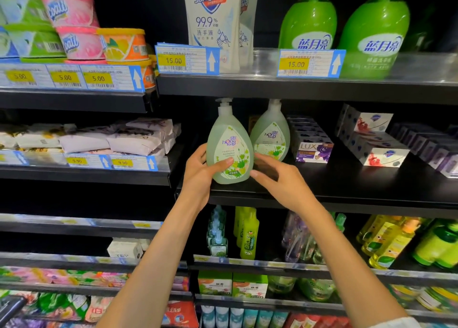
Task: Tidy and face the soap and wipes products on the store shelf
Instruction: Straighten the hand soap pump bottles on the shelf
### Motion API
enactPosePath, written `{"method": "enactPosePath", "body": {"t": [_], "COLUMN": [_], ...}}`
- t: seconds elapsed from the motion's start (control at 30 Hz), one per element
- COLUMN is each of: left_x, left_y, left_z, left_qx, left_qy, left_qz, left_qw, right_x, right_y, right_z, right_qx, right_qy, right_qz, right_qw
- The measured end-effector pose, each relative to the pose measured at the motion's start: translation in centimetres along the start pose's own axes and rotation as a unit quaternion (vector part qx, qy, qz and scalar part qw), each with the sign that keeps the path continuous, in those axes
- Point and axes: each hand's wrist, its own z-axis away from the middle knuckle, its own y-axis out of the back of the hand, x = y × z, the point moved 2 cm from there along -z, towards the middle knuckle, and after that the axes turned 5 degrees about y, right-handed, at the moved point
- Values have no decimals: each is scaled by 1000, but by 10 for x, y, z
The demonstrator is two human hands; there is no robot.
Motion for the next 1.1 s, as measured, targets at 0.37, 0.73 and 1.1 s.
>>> {"method": "enactPosePath", "body": {"t": [0.37, 0.73, 1.1], "left_x": [4, 1, -13], "left_y": [18, 13, 8], "left_z": [-40, -76, -109], "left_qx": [4, 27, 106], "left_qy": [26, 14, -6], "left_qz": [-77, -141, -165], "left_qw": [997, 990, 981], "right_x": [17, 18, 23], "right_y": [15, 15, 16], "right_z": [17, 17, 15], "right_qx": [-153, -153, -141], "right_qy": [4, -8, -8], "right_qz": [267, 262, 232], "right_qw": [951, 953, 962]}}
